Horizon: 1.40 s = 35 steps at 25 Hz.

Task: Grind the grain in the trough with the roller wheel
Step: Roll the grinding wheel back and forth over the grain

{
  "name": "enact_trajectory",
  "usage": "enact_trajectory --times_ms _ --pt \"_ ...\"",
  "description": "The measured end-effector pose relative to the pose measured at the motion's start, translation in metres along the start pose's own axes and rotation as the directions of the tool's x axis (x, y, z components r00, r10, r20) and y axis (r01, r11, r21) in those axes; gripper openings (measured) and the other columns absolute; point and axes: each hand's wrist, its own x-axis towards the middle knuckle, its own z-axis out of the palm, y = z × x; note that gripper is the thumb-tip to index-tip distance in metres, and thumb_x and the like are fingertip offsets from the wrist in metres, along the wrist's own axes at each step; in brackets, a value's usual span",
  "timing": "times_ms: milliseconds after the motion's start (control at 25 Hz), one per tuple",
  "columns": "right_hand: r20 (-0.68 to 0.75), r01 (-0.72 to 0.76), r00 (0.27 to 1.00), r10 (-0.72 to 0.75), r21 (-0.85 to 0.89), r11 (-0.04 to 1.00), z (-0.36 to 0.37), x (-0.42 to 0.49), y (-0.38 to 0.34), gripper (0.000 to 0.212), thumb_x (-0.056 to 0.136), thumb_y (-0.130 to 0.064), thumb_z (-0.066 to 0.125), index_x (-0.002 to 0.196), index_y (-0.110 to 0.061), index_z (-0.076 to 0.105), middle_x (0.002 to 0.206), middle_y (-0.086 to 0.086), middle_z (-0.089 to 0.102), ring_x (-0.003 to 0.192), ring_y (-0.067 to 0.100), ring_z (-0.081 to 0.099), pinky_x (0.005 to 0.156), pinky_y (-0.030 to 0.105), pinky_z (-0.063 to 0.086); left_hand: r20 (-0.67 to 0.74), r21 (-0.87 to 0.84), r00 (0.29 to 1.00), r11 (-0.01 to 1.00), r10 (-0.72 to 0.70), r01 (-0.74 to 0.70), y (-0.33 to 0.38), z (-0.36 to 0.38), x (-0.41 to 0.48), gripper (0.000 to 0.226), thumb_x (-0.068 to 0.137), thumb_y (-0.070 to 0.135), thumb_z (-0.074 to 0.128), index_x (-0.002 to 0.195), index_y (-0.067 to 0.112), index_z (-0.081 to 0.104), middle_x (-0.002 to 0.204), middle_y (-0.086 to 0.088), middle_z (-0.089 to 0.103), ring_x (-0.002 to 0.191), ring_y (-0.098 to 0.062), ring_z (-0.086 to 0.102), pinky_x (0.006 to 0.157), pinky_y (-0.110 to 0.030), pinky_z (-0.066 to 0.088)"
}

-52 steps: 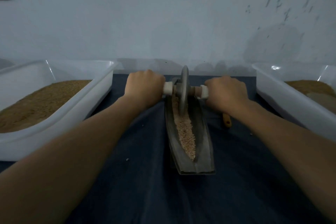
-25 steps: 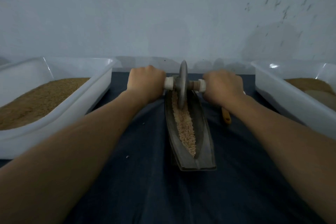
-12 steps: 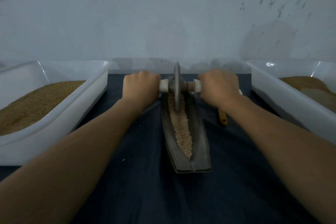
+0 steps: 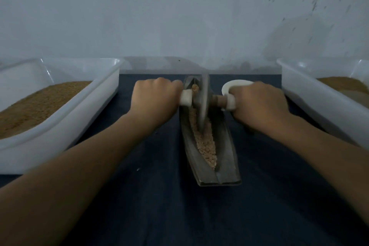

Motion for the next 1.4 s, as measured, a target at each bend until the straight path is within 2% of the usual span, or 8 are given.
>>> enact_trajectory --times_ms 160,400,520,760,960,1080,1280,1400 --pt "0.113 0.022 0.993 -0.021 -0.006 1.0 0.0 0.047 -0.009 0.013 0.088 -0.036 0.07 0.089 -0.025 0.063 0.082 -0.001 0.06 0.073 0.022 0.056 0.058 0.029 0.037 0.159 -0.075 0.983 0.992 -0.089 0.102 -0.003 0.015 0.028 0.014 0.088 0.03 0.066 0.093 0.02 0.058 0.084 -0.005 0.063 0.075 -0.032 0.063 0.057 -0.034 0.033" --pt "-0.064 0.102 0.993 -0.099 0.041 0.994 -0.021 -0.05 0.016 0.017 0.071 -0.051 0.057 0.08 -0.037 0.057 0.057 -0.013 0.022 0.043 0.016 0.03 0.049 0.017 0.007 -0.179 -0.062 0.972 0.985 0.15 -0.163 -0.014 -0.026 -0.045 0.035 0.064 0.022 0.065 0.07 0.024 0.031 0.053 0.006 0.038 0.042 -0.019 0.025 0.054 -0.02 0.004" --pt "-0.141 0.093 0.985 -0.098 -0.043 0.995 -0.016 -0.025 0.012 0.014 0.068 -0.044 0.065 0.073 -0.033 0.057 0.056 -0.014 0.019 0.043 0.009 0.02 0.047 0.016 0.009 -0.005 -0.056 0.999 0.997 0.047 -0.047 -0.013 -0.017 -0.037 0.034 0.07 0.025 0.068 0.069 0.023 0.034 0.056 0.006 0.03 0.046 -0.019 0.025 0.049 -0.021 0.013" --pt "0.214 -0.098 0.973 0.083 0.06 0.993 0.001 0.029 0.0 0.008 0.087 -0.036 0.067 0.091 -0.03 0.063 0.089 -0.003 0.063 0.072 0.021 0.05 0.062 0.031 0.038 0.179 0.008 0.984 1.0 -0.011 0.01 -0.005 -0.007 0.031 0.013 0.086 0.032 0.065 0.092 0.021 0.063 0.079 -0.003 0.06 0.071 -0.029 0.061 0.056 -0.032 0.035" --pt "-0.054 0.111 0.993 -0.109 0.031 0.993 -0.026 -0.052 0.02 0.019 0.07 -0.051 0.063 0.078 -0.036 0.055 0.055 -0.012 0.035 0.044 0.019 0.042 0.046 0.021 0.023 -0.092 -0.124 0.99 0.985 0.106 -0.117 -0.013 -0.034 -0.049 0.037 0.063 0.02 0.066 0.069 0.023 0.029 0.052 0.007 0.031 0.042 -0.017 0.024 0.05 -0.02 0.008" --pt "-0.12 0.107 0.986 -0.112 -0.052 0.993 -0.03 -0.036 0.012 0.021 0.057 -0.041 0.069 0.068 -0.034 0.053 0.055 -0.014 0.018 0.039 0.013 0.026 0.048 0.015 0.012 -0.001 -0.111 0.999 0.993 0.043 -0.043 -0.01 -0.026 -0.053 0.039 0.063 0.022 0.068 0.068 0.024 0.029 0.052 0.008 0.027 0.041 -0.016 0.022 0.05 -0.02 0.009" --pt "0.262 -0.094 0.962 0.078 0.047 0.995 -0.01 0.033 -0.006 0.011 0.085 -0.033 0.067 0.095 -0.031 0.065 0.088 -0.003 0.062 0.077 0.022 0.057 0.064 0.031 0.04 0.17 -0.046 0.984 0.997 -0.054 0.063 -0.004 -0.005 0.018 0.005 0.09 0.024 0.059 0.089 0.02 0.056 0.072 0.001 0.041 0.065 -0.027 0.052 0.057 -0.034 0.032" --pt "0.168 -0.025 0.986 0.016 0.052 0.998 -0.012 0.005 0.005 0.01 0.079 -0.032 0.068 0.079 -0.03 0.058 0.069 -0.01 0.051 0.058 0.011 0.043 0.049 0.025 0.03 0.123 -0.023 0.992 1.0 0.013 -0.011 -0.004 -0.017 0.004 0.02 0.082 0.022 0.065 0.077 0.021 0.046 0.061 0.003 0.032 0.055 -0.027 0.046 0.051 -0.031 0.028"
